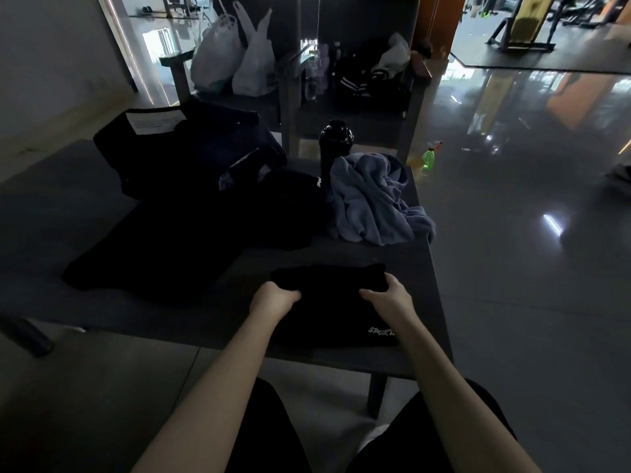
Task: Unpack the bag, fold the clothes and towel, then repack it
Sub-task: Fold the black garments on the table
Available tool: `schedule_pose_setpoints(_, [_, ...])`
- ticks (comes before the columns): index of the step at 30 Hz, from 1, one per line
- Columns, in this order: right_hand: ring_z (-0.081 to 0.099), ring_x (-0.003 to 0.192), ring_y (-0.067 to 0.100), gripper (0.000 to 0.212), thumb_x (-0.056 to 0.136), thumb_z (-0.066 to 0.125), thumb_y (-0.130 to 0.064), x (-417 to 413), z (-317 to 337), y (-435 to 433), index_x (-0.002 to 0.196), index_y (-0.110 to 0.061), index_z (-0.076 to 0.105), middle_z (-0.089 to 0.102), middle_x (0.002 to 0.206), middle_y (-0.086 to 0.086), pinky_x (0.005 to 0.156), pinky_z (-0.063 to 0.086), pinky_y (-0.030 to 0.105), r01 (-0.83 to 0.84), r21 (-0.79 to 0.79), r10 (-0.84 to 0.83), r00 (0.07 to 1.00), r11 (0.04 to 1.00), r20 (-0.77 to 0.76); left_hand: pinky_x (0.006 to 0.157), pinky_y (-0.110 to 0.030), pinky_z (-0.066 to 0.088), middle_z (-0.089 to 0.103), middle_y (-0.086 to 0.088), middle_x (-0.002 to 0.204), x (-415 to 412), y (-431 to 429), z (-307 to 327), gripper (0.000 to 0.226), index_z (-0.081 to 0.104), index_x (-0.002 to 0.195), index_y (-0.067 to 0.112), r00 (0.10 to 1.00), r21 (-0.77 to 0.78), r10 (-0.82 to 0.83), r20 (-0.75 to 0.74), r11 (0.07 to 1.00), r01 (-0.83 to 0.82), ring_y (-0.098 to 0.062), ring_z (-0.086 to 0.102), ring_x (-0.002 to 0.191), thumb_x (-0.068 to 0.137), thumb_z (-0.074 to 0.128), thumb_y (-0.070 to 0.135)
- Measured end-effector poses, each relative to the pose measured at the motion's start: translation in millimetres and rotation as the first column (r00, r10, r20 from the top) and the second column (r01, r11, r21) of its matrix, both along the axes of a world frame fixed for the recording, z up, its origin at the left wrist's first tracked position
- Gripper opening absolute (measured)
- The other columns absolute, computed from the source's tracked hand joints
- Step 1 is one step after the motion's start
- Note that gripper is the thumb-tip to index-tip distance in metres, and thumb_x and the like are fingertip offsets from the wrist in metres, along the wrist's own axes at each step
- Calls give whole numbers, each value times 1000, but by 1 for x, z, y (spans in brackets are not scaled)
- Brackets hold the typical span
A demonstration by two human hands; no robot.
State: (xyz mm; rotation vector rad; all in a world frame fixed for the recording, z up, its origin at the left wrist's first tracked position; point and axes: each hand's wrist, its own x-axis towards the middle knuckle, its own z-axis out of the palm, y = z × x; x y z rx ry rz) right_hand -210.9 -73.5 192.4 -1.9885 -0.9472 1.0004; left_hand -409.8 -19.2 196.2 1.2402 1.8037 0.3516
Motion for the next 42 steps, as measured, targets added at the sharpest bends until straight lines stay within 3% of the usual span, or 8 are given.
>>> schedule_pose_setpoints(14, [53,119,21,60,89,60,-8,-12,44,38,142,-17,36,55,129,7,88,39,21,-228,229,184,962,946,201,63,-26,48,62,-9,107,-15,4,9,49,49,120,7,845,161,240,478,922,-353,-19,62,89,79,73,20])
schedule_pose_setpoints(18, [53,107,16,53,88,60,-4,-19,87,88,136,-12,39,56,119,6,79,37,16,-287,318,188,933,904,306,86,-36,52,59,-6,119,-25,29,30,81,37,139,15,729,164,241,640,884,-437,-21,60,104,71,81,19])
schedule_pose_setpoints(23, [56,108,35,55,86,45,-4,-34,119,175,137,-19,33,57,122,19,91,47,40,-430,227,262,810,874,524,103,-36,41,41,6,129,-29,65,53,102,13,149,34,736,266,93,670,897,-354,-14,45,117,74,79,11])
schedule_pose_setpoints(26, [56,106,35,55,84,42,-4,-49,127,223,135,-23,35,59,117,16,93,45,43,-492,173,291,724,853,625,82,-31,52,50,7,117,-29,95,50,78,32,136,34,707,263,108,699,881,-394,-11,54,104,76,75,8])
schedule_pose_setpoints(31, [57,108,35,50,83,48,-6,-70,107,277,131,-20,45,60,120,12,90,46,40,-510,206,257,693,835,674,85,-32,52,53,-4,126,-23,138,36,64,33,138,16,765,188,220,606,894,-406,-19,57,105,84,67,10])
schedule_pose_setpoints(34, [39,129,29,54,88,55,-21,-82,68,280,139,-20,38,39,145,4,107,30,46,-426,114,204,631,897,748,84,-36,52,50,-11,127,-18,147,31,73,28,140,6,918,240,235,319,917,-318,-25,55,104,85,66,36])
schedule_pose_setpoints(37, [30,133,34,61,91,50,-46,-78,46,257,142,-19,31,26,150,12,106,27,52,-177,109,66,761,978,646,99,-46,44,42,-16,138,-21,149,31,81,27,144,6,964,259,222,144,932,-253,-33,49,119,89,42,63])
schedule_pose_setpoints(42, [52,116,26,64,89,53,-44,-73,32,219,145,-21,30,51,132,10,96,44,37,-138,217,73,956,966,284,85,-43,52,55,-14,118,-24,155,29,59,41,128,5,981,325,194,26,926,-192,-30,59,99,90,51,49])
